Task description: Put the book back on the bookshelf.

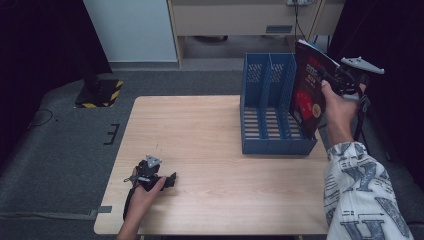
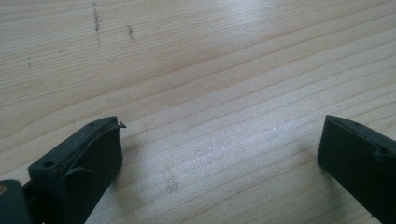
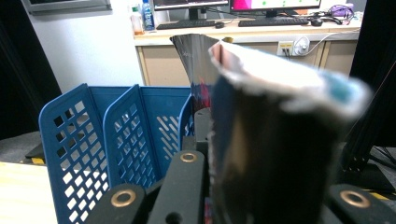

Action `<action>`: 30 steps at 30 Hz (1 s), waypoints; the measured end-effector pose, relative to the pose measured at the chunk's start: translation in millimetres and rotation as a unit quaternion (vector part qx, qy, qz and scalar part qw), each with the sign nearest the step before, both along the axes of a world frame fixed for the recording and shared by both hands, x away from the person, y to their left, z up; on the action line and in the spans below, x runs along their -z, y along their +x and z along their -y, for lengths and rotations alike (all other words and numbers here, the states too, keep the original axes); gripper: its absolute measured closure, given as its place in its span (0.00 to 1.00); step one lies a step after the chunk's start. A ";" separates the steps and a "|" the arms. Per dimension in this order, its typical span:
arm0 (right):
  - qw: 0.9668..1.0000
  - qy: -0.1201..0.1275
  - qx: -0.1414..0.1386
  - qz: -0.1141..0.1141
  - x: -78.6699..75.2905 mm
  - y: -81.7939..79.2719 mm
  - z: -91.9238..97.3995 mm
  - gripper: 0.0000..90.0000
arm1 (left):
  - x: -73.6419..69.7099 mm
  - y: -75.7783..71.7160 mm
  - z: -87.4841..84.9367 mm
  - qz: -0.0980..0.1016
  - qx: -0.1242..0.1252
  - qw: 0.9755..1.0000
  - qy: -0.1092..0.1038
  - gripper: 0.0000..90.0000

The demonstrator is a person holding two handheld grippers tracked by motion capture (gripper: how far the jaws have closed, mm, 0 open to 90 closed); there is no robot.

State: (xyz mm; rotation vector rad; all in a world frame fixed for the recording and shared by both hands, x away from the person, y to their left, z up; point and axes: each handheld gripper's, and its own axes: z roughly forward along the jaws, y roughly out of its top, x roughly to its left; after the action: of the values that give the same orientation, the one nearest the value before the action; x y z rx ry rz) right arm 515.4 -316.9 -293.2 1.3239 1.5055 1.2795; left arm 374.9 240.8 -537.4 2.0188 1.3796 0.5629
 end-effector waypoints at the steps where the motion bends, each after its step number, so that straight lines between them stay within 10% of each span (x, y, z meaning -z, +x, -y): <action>1: 1.000 0.001 0.001 0.000 -0.8 0.8 0.6 0.97 | 0.0 0.0 0.0 0.000 0.000 1.000 0.000 0.00; 30: 1.000 -0.008 -0.004 0.016 1.9 6.9 1.5 0.97 | -0.2 0.1 0.0 -0.001 0.003 1.000 0.002 0.00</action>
State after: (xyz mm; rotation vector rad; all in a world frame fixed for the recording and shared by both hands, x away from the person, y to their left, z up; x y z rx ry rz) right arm 522.3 -318.4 -295.1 1.2840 1.4976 1.2856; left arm 375.0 240.8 -537.2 2.0264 1.3745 0.5614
